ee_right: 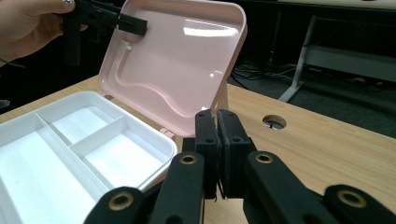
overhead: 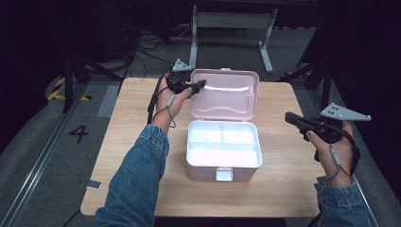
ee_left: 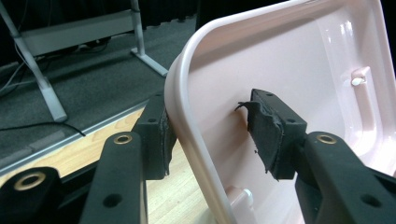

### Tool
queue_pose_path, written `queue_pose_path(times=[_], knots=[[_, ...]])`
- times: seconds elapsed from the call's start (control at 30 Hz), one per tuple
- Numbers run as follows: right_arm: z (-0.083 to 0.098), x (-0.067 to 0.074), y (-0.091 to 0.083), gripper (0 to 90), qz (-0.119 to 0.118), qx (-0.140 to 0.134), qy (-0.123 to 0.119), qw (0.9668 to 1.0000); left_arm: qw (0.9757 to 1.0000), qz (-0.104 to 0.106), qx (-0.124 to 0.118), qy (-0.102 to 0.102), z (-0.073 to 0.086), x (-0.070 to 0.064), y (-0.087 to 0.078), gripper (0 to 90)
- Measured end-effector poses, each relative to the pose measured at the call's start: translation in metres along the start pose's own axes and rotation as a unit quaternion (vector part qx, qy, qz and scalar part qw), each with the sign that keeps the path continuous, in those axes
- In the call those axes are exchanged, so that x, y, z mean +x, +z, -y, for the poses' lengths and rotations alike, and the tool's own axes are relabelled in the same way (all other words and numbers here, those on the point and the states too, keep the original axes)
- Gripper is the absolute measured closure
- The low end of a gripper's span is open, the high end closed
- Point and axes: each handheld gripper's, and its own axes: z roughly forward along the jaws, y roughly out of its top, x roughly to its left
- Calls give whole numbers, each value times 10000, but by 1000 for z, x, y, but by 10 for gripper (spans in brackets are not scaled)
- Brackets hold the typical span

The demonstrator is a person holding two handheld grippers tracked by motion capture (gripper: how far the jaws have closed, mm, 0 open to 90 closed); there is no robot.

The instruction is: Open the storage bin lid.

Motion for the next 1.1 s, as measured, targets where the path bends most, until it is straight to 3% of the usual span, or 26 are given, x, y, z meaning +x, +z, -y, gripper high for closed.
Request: queue_pose_path(times=[0.53,0.87,1.1], knots=[[4,-4,2,876,27,100,31,9999,9993,89,269,-244,10,14,22,471],[5,-5,2,869,34,153,64,9999,9970,155,614,-440,21,20,34,431],[6,-7,3,869,41,170,66,9998,9965,146,639,-523,27,22,39,416]])
